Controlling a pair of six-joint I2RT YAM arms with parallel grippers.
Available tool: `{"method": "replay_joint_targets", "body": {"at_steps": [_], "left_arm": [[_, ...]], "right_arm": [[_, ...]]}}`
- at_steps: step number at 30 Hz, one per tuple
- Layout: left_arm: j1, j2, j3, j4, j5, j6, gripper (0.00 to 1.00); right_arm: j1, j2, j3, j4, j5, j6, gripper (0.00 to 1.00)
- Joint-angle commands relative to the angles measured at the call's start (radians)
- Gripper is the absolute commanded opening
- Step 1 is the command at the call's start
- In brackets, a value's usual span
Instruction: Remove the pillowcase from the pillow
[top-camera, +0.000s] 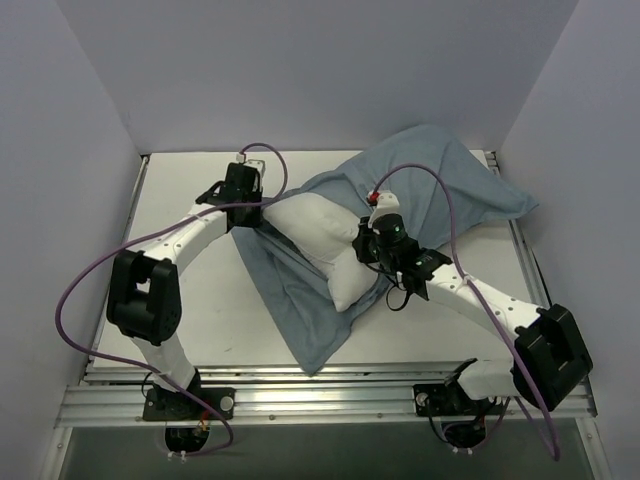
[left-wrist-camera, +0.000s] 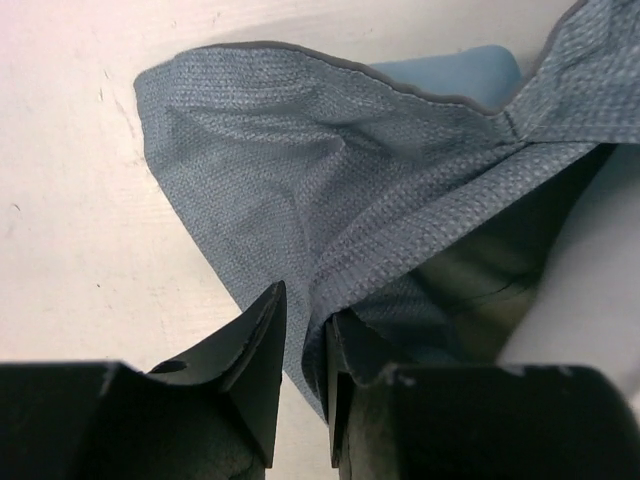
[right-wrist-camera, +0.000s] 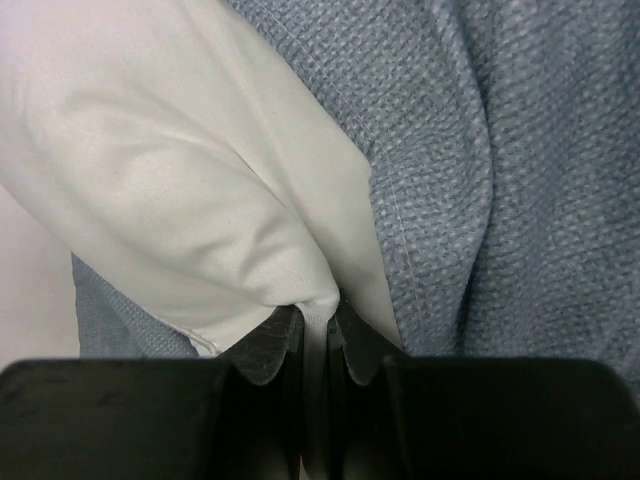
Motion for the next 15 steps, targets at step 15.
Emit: {"method": "replay_joint_targets", "body": {"at_steps": [15], "left_arm": [[0.052,-0.055,-0.336,0.461,0.173,-0.490,0.34]], "right_arm": [[-0.044,-0.324,0.029,-0.163,-0.462,-0.065,0.00]]}}
